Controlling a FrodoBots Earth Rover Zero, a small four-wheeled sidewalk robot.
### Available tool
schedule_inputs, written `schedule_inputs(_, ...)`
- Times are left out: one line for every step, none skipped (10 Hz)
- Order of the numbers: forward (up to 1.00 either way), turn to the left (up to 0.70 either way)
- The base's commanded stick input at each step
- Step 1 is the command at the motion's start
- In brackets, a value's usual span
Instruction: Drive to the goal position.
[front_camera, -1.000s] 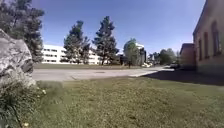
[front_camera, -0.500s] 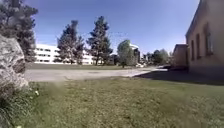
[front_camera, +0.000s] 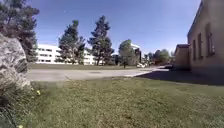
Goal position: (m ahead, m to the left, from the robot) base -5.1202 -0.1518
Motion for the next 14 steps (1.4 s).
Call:
schedule_inputs(0.0,-0.45)
schedule_inputs(0.0,-0.45)
schedule_inputs(0.0,-0.45)
schedule_inputs(0.0,-0.45)
schedule_inputs(0.0,-0.45)
schedule_inputs(0.0,-0.45)
schedule_inputs(0.0,-0.45)
schedule_inputs(0.0,-0.45)
schedule_inputs(0.0,-0.45)
schedule_inputs(0.0,-0.45)
schedule_inputs(0.0,-0.45)
schedule_inputs(0.0,-0.45)
schedule_inputs(0.0,-0.45)
schedule_inputs(0.0,-0.45)
